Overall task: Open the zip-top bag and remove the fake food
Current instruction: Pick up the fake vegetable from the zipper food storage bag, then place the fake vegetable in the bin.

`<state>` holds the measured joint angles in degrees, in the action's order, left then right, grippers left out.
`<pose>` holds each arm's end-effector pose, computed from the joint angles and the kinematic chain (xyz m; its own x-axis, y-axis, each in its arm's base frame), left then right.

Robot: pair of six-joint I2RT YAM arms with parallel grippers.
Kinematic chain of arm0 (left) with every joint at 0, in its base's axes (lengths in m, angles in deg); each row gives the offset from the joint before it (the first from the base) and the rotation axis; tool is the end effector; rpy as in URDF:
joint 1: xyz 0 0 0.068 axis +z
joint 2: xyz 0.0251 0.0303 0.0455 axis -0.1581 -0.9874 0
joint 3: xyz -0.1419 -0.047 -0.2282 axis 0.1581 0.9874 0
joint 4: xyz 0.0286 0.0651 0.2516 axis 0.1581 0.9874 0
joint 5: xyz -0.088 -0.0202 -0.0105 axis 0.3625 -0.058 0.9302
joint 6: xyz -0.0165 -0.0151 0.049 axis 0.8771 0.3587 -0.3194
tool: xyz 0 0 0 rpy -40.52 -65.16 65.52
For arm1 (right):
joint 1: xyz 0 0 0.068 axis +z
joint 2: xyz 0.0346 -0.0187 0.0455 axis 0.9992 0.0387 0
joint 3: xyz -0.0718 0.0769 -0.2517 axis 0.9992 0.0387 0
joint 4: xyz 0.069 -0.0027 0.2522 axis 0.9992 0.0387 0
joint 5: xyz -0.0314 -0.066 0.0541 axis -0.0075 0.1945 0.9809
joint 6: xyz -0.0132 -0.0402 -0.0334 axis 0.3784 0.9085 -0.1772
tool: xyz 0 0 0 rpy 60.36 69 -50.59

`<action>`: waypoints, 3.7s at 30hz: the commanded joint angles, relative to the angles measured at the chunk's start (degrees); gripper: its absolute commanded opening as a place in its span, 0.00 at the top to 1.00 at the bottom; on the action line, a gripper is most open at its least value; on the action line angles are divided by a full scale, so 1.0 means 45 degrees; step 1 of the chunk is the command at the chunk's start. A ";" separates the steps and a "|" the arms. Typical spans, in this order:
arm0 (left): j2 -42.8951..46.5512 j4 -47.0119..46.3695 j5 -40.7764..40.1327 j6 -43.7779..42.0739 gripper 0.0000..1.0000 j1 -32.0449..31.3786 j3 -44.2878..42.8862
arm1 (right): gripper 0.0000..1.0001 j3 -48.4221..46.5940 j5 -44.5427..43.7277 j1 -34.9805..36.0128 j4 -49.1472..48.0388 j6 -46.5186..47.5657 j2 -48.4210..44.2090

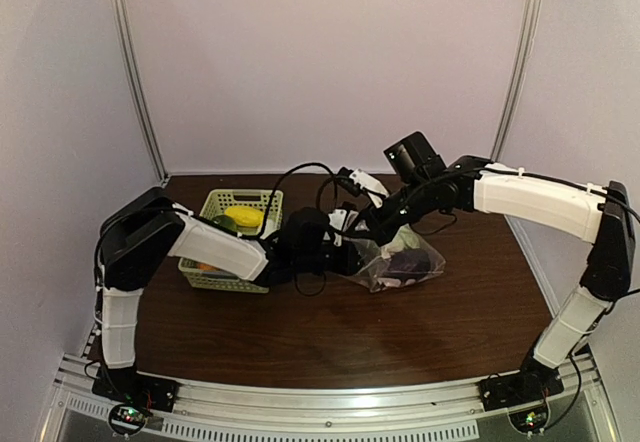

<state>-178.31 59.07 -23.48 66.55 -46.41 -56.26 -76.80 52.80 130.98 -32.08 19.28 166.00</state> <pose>0.2520 -0.3735 0.1547 -0.7181 -0.0553 -0.6937 0.5449 0.5754 -0.6099 0.2523 0.2601 0.2995 -0.4400 -0.5292 -0.7255 -0.8898 0.3656 0.2729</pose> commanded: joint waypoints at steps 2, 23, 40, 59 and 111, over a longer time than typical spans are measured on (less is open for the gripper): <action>-0.1325 -0.0697 0.0799 -0.0395 0.68 0.0094 -0.0896 | 1.00 -0.0303 0.0530 -0.0010 0.0035 -0.0241 0.0301; -0.5833 0.3176 0.0494 0.0608 0.56 0.0505 -0.6317 | 1.00 -0.0370 0.0775 -0.0010 -0.0053 -0.0160 0.0521; -0.4210 -0.1296 0.3103 0.2027 1.00 0.1181 -0.3899 | 1.00 0.0136 -0.0147 -0.0166 -0.0207 0.0385 0.0229; -0.2787 -0.6944 0.6103 0.8964 0.95 0.1727 -0.2166 | 1.00 0.1212 -0.0829 -0.0069 0.0752 0.2347 -0.0766; 0.3606 0.8866 0.4569 -0.0724 0.97 0.0479 0.0957 | 1.00 0.2012 -0.2652 -0.2529 -0.2157 0.0963 -0.1201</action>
<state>-166.68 90.85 3.36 73.77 -42.80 -53.38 -69.98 42.57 119.88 -39.21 23.85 162.43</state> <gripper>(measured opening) 0.168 0.012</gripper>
